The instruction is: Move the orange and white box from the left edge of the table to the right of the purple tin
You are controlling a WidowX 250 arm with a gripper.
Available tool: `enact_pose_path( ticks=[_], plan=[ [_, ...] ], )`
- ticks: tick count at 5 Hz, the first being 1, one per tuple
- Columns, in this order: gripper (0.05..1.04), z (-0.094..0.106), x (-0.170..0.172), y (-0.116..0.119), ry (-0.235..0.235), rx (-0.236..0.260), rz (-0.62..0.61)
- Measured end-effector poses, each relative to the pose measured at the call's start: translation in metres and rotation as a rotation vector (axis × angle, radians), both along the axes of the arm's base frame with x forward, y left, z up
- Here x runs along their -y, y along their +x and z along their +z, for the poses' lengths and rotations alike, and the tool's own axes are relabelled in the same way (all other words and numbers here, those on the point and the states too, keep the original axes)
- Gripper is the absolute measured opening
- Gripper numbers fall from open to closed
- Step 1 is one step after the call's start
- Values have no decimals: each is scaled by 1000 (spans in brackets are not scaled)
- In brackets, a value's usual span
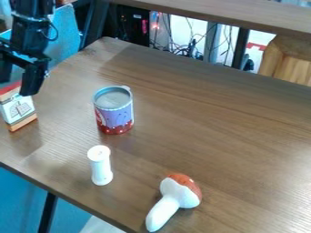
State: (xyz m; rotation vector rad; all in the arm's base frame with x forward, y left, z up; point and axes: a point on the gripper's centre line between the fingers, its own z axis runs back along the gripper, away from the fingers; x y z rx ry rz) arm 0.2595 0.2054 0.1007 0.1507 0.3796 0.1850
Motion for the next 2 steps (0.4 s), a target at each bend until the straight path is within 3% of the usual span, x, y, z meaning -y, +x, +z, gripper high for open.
enact_pose_path(
  ticks=[2],
  plan=[
    [1001,-11,-15,5,7,-99,17]
  ],
)
